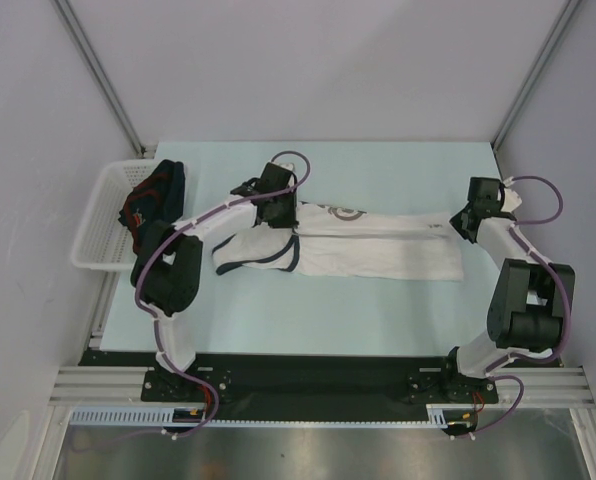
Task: Fold and stack the tank tops
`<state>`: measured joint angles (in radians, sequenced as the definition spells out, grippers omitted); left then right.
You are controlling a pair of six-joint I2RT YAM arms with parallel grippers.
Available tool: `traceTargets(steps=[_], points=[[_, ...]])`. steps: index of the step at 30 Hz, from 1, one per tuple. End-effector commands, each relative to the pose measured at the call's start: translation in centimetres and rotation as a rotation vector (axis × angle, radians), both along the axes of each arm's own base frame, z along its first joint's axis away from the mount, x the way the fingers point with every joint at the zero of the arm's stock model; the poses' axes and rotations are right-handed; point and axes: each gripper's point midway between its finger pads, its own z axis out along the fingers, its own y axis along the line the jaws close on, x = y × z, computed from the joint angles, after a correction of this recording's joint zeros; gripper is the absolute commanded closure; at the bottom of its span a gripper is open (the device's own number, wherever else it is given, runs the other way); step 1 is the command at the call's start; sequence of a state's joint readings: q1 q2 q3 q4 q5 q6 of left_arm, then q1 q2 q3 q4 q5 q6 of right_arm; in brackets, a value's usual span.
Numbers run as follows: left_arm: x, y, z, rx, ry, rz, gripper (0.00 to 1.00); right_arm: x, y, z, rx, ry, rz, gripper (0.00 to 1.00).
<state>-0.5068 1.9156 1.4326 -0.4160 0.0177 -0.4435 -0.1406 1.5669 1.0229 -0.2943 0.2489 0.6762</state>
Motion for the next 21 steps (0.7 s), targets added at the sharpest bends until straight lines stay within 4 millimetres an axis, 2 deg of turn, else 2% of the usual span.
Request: traceTargets(steps=[1,7,10,11,13,16,18,21], points=[[-1.4,-0.6,1.6,-0.029,-0.032,-0.037,0.99,-1.1,-0.6,0.3,-0.031,-0.005,-0.015,1.00],[-3.4,-1.2,-0.2,-0.015,-0.004,-0.052,0.97,-2.2,-0.7,-1.3,-0.037,0.035,-0.024,0.98],[-3.8,-0.7,-1.2,-0.006,0.009,-0.033,0.91,-2.7,-0.8,-2.6,-0.035,0.065,-0.027,0.90],[-4.0,-0.6,-1.5,-0.004,0.014,-0.031,0.85,-2.8,-0.7,-3.1,-0.034,0.077,-0.027,0.84],[-4.3,-0.3,-2.3,0.000,0.025,-0.024,0.81,-3.0,-0.7,-3.9,-0.028,0.089,-0.029,0.83],[-4.7,0.0,-3.0,0.011,0.039,-0.017,0.74,-3.1,-0.7,-4.8,-0.020,0.116,-0.033,0.66],[-4.7,0.2,-3.1,0.022,0.039,-0.009,0.65,-3.0,-0.6,-4.7,-0.017,0.115,-0.034,0.54],[-4.3,1.0,-2.4,0.051,0.010,0.017,0.52,-3.1,-0.7,-4.1,-0.019,0.092,-0.035,0.54]])
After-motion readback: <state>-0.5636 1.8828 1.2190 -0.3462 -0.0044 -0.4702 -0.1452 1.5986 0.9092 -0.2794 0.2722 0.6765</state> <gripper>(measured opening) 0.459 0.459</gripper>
